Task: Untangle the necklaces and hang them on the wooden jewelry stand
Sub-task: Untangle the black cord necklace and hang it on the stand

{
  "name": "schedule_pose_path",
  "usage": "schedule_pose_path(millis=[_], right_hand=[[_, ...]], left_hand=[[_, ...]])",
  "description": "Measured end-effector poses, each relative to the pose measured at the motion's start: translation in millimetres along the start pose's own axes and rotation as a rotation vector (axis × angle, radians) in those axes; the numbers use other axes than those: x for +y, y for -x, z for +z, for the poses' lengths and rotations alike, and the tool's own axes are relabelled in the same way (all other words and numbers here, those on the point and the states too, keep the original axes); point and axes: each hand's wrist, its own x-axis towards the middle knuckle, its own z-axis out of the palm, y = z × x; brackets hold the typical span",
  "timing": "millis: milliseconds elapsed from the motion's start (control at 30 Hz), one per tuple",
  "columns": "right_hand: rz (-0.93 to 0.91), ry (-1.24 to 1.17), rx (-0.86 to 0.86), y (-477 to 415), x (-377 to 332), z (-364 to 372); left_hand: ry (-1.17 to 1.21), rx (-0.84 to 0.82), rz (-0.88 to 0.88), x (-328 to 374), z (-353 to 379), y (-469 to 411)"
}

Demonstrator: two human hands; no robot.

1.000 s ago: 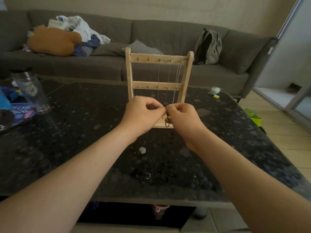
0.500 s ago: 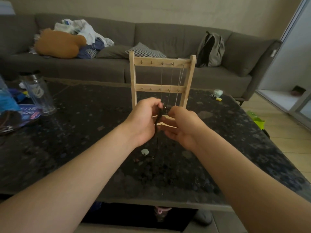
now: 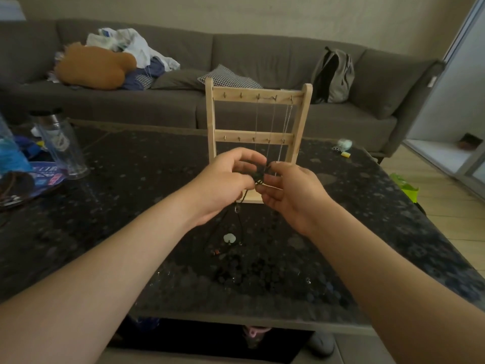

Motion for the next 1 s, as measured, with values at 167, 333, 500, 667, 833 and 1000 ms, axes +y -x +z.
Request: schedule_pose_path(millis=[167,333,500,667,833,1000], right_hand=[[-0.07,0.086,-0.041,1,4,3],[-0.052,0.111,-0.092,-2,5,2],[-0.014,0.166,-0.147,-4,8,-2],[-0.108,0.351,-0.177,-11,14,-9],[-0.174,0.447,-0.164,-14,15,-14],[-0.218,0.432,-0.111,-20,17,-18]], left_hand=[[-0.14,0.122,0.007,-11,-3,-6],[-0.196,0.193,0.057,-14,-1,-7],[-0.23,0.18,0.078,-16,-1,-4],[-0.26,0.008,0.058,-16,-8,-5],[-0.4,0.02,0.092,-25,-5,-11],[-0.378,0.079,0.082,-30,1,-19]])
